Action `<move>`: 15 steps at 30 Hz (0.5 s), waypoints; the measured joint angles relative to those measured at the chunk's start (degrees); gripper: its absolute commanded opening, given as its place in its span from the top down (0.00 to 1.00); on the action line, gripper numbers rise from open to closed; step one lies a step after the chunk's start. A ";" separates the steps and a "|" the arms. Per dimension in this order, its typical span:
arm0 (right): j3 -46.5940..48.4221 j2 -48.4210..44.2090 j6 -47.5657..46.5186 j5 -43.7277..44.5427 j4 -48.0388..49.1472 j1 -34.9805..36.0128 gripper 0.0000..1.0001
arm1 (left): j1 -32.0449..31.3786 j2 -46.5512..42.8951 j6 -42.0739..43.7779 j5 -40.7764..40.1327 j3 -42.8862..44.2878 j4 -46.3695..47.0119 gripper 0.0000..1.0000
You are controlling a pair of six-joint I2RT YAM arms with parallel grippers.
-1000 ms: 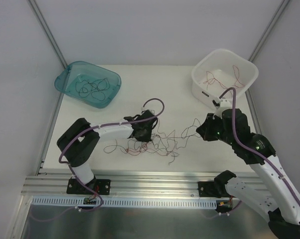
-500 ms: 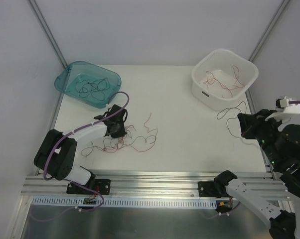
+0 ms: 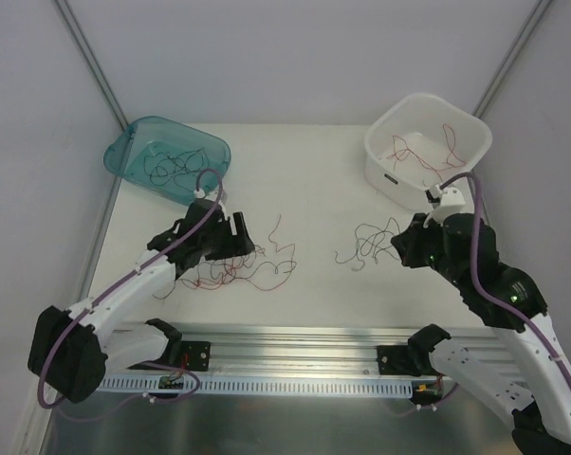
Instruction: Untangle the cables
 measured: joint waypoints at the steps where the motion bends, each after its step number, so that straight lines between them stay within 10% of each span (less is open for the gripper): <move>1: -1.49 0.28 0.11 -1.62 0.94 0.00 0.99 | -0.31 -2.38 0.00 1.07 0.00 0.02 0.23; 15: -14.80 4.50 7.58 -18.64 17.97 0.79 0.99 | -11.50 -14.73 2.78 9.86 4.37 0.22 0.10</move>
